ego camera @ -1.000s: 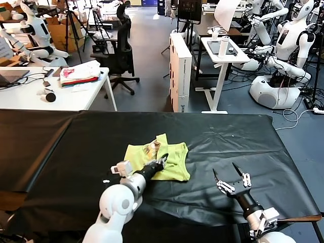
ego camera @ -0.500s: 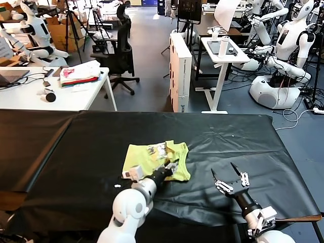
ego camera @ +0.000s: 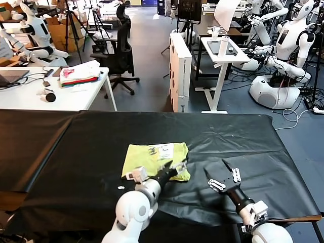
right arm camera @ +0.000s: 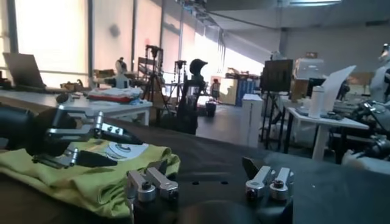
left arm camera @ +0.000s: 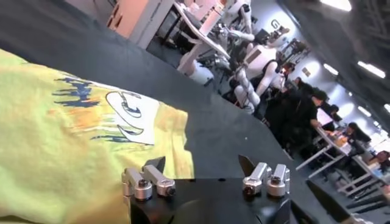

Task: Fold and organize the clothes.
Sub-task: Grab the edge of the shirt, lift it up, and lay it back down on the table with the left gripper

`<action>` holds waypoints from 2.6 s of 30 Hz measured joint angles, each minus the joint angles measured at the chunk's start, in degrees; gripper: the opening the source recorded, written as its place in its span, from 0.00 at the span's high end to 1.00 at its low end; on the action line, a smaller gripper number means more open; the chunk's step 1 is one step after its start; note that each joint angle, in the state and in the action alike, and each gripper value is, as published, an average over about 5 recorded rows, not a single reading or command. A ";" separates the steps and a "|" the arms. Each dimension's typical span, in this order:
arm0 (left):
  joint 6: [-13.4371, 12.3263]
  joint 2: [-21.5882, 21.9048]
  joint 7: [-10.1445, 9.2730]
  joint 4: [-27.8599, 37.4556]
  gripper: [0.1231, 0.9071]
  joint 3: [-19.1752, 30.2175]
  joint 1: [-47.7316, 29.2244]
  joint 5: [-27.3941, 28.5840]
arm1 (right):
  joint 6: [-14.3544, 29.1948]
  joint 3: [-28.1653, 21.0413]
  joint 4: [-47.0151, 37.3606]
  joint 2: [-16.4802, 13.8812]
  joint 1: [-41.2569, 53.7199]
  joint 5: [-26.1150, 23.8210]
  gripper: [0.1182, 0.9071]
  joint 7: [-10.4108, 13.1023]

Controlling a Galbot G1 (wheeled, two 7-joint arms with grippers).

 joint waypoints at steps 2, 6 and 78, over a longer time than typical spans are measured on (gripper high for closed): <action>-2.35 0.00 1.50 -1.70 0.00 -1.32 0.03 2.02 | 0.48 -0.68 0.08 -1.15 0.10 -0.35 0.00 -1.13; -8.25 0.86 5.01 -2.91 0.00 -4.71 0.66 5.54 | 1.72 -1.44 0.15 -3.45 -0.67 -0.06 0.00 -1.18; -17.17 33.05 5.56 -1.88 0.87 -27.06 12.01 3.37 | 1.89 2.93 3.23 2.99 -7.53 6.74 0.00 4.56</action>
